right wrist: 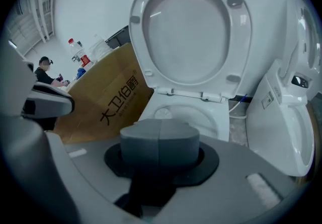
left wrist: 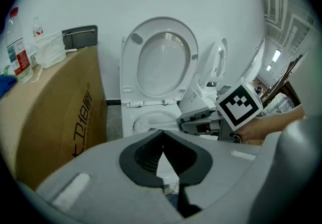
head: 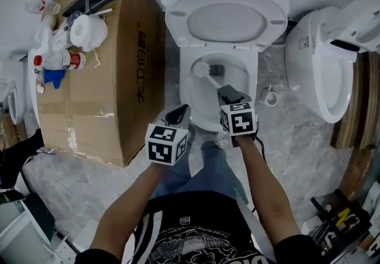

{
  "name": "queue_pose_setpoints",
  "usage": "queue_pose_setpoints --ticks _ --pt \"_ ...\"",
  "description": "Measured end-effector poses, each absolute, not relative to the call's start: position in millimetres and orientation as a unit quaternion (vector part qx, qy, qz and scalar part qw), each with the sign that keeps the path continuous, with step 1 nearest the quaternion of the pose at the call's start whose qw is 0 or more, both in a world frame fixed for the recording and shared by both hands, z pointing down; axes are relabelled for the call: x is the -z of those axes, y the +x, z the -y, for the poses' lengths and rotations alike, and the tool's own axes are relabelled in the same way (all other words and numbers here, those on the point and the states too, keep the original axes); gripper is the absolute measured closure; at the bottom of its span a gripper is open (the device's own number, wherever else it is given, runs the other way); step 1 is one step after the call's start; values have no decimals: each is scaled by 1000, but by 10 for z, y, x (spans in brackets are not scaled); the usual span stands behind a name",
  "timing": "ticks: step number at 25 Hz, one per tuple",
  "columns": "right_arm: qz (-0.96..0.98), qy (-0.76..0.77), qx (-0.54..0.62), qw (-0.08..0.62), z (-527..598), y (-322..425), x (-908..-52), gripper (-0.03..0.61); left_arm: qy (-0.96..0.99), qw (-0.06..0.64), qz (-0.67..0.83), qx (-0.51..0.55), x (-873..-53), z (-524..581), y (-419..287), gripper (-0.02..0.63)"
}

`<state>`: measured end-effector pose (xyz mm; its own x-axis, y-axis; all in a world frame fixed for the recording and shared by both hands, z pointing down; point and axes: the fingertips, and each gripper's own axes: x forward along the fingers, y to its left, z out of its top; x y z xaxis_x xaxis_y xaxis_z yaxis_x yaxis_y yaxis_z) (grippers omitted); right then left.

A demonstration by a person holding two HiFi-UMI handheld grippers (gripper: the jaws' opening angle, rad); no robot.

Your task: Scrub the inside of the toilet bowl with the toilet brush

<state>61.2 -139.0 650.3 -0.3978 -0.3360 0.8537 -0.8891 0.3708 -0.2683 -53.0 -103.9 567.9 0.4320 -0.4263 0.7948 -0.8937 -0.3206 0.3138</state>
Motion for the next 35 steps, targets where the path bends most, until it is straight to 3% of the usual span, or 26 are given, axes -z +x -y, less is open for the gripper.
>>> queue_pose_setpoints --ticks 14,35 --pt "689 430 -463 354 1142 869 -7059 430 755 391 425 -310 -5784 1002 -382 621" --pt "647 456 -490 365 236 1536 -7075 430 767 388 417 -295 -5740 815 76 621"
